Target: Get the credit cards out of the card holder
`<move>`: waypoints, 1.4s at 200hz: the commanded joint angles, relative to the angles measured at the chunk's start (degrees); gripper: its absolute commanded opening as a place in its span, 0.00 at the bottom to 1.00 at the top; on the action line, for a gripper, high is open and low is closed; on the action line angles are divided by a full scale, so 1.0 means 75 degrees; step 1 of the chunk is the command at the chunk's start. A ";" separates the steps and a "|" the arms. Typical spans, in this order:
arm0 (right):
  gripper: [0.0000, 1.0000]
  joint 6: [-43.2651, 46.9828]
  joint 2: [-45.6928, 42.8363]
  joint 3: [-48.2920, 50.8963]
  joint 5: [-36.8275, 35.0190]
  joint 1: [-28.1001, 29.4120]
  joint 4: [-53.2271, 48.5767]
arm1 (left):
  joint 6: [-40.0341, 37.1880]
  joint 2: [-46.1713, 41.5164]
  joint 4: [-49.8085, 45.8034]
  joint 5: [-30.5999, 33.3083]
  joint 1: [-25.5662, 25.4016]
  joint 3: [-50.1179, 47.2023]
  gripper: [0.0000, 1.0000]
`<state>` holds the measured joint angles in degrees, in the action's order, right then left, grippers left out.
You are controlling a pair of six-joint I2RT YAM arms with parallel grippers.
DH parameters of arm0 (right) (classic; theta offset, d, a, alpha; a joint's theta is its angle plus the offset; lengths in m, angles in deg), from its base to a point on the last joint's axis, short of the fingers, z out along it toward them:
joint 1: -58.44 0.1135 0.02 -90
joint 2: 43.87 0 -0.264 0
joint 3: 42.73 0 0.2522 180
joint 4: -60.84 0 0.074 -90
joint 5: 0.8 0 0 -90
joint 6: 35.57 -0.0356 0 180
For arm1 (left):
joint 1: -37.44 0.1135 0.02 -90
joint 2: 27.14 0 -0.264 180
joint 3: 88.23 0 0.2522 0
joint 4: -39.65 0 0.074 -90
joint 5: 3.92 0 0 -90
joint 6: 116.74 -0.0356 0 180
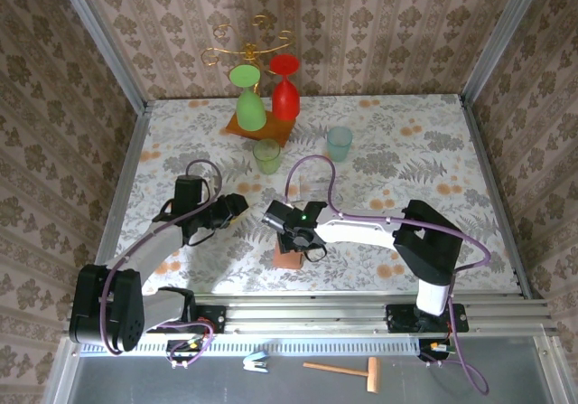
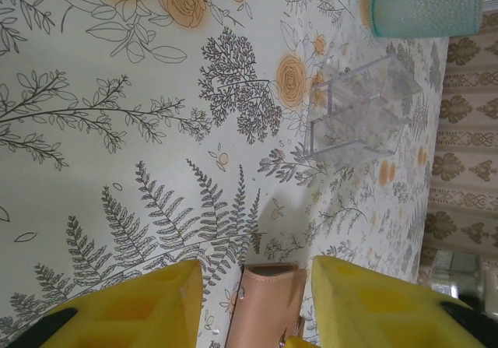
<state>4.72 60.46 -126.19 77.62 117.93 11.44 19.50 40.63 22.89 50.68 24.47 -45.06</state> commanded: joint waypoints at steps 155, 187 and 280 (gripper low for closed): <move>0.14 -0.0798 -0.1229 0.1806 0.0599 -0.0412 0.1459 | 0.0163 0.0098 0.0097 0.0142 -0.0457 0.0282 0.42; 0.02 -0.0824 -0.1784 0.2006 0.0522 -0.0454 0.1512 | 0.0175 0.0184 0.0061 0.0271 -0.0665 0.0466 0.42; 0.00 -0.1749 -0.3212 0.2099 0.0298 -0.0351 0.2100 | -0.0077 0.0293 -0.0059 0.0346 -0.0725 0.0837 0.42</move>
<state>-4.03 37.82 -110.38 81.91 114.73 24.45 20.07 42.58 22.84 52.93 19.14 -40.93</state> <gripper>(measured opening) 0.056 0.423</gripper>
